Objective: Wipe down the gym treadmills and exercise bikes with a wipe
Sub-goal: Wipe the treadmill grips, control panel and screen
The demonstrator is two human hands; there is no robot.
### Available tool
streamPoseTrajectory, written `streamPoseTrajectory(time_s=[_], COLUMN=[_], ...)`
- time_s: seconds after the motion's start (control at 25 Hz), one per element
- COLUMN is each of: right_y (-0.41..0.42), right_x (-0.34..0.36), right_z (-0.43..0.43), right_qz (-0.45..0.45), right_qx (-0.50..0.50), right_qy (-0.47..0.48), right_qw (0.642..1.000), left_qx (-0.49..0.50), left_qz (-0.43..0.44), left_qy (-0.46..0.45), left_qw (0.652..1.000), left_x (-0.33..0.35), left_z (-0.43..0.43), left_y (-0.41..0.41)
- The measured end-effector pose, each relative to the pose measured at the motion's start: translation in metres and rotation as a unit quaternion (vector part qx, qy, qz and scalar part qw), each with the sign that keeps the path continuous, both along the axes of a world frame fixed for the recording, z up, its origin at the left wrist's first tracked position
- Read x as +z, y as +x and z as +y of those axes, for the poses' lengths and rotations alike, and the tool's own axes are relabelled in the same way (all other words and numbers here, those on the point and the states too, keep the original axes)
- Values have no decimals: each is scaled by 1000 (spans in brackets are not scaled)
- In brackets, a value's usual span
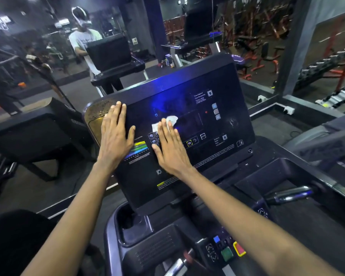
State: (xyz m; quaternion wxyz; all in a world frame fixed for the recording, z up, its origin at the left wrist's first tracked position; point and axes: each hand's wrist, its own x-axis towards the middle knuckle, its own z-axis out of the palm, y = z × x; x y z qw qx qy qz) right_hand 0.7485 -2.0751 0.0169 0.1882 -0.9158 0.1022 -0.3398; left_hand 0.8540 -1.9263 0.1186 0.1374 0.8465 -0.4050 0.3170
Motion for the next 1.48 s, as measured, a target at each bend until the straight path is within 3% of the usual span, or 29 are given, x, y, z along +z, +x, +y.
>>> streamPoseTrajectory(time_s=[0.2,0.36,0.52,0.76,0.92,1.08,1.36,1.48], right_y=[16,38,50,14,-17,-2,45,59], right_x=[19,44,65,14,-30,-6,70,87], right_z=[-4,7,-19,-2,-1,-40,-40,-40], right_qz=[-51,-48,-64,-46,-11,-31,-54,-63], right_qx=[-71,-41,-102,-139,-105,-189,-54,-74], right_qy=[93,38,54,136,56,148,10,41], right_qw=[992,997,991,980,993,970,997,994], left_qx=[1,1,12,-2,-20,-17,-14,-11], left_qz=[-1,3,-2,-13,-16,-9,-18,-13], left_qy=[-6,-15,-2,44,66,62,20,14], left_qw=[1000,1000,1000,999,997,998,1000,1000], left_x=[2,9,8,10,7,14,22,23], left_z=[3,5,5,-13,-27,-28,-29,-26], left_y=[0,5,6,3,1,4,8,9])
